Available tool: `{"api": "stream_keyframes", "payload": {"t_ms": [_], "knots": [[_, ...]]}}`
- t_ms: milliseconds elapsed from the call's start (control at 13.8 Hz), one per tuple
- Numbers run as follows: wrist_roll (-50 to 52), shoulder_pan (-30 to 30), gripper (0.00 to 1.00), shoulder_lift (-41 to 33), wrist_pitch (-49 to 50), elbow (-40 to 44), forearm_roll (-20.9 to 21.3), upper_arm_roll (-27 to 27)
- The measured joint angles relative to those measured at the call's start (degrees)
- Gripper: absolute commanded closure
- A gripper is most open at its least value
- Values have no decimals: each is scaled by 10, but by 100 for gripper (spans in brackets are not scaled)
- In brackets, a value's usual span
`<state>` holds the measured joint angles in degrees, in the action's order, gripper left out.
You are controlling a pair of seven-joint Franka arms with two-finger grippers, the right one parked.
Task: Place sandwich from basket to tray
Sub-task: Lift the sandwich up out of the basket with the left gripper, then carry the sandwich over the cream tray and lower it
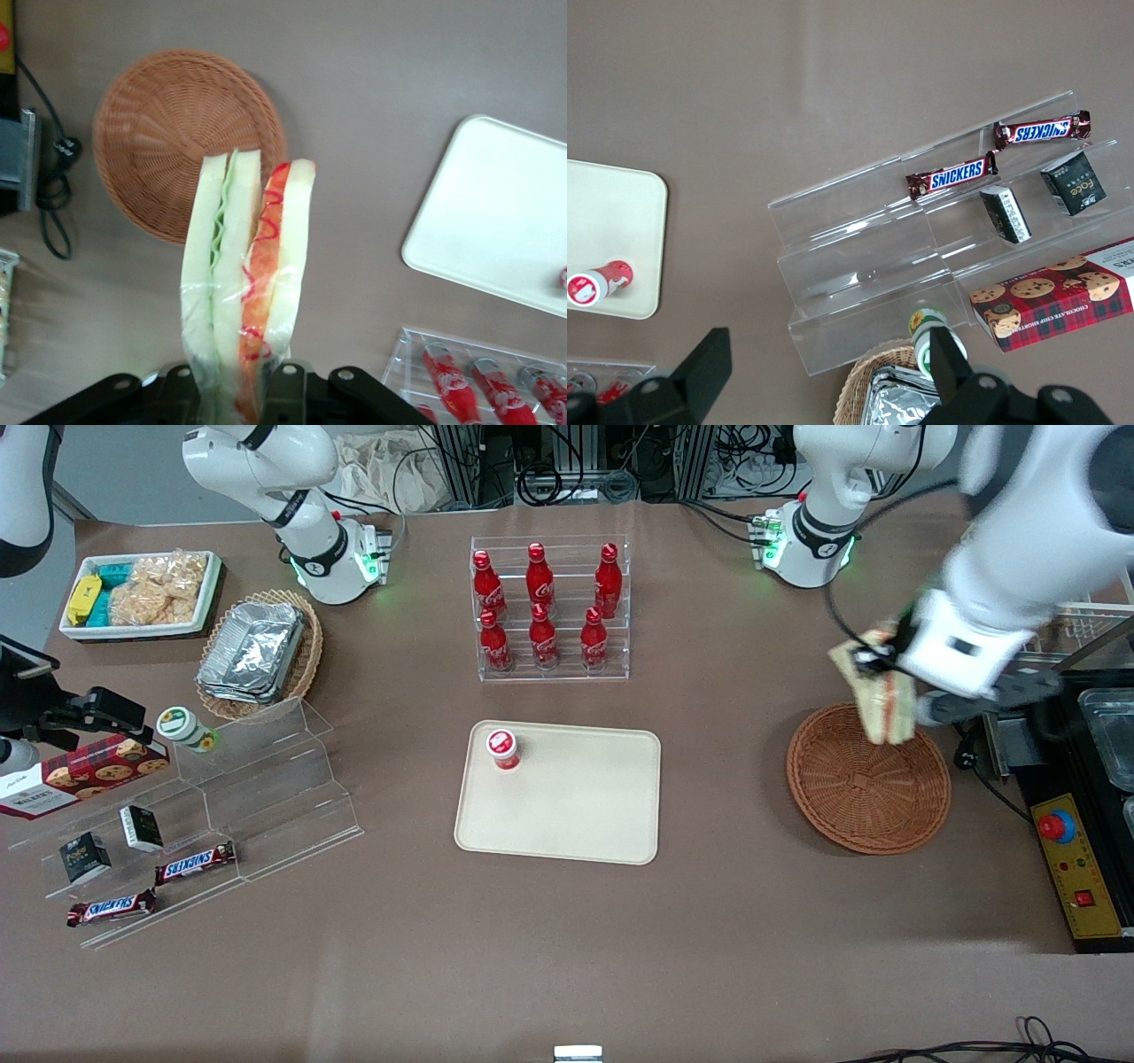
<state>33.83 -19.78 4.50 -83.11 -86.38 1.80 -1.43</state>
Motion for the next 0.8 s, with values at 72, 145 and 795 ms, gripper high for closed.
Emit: {"api": "stream_keyframes", "payload": {"t_ms": [72,145,795], "knots": [[46,-34,78,9,0,0,12,-15],[86,-66,78,26,-6,0,19,-27],[183,-135,78,297,-324,3,7,-31]]}}
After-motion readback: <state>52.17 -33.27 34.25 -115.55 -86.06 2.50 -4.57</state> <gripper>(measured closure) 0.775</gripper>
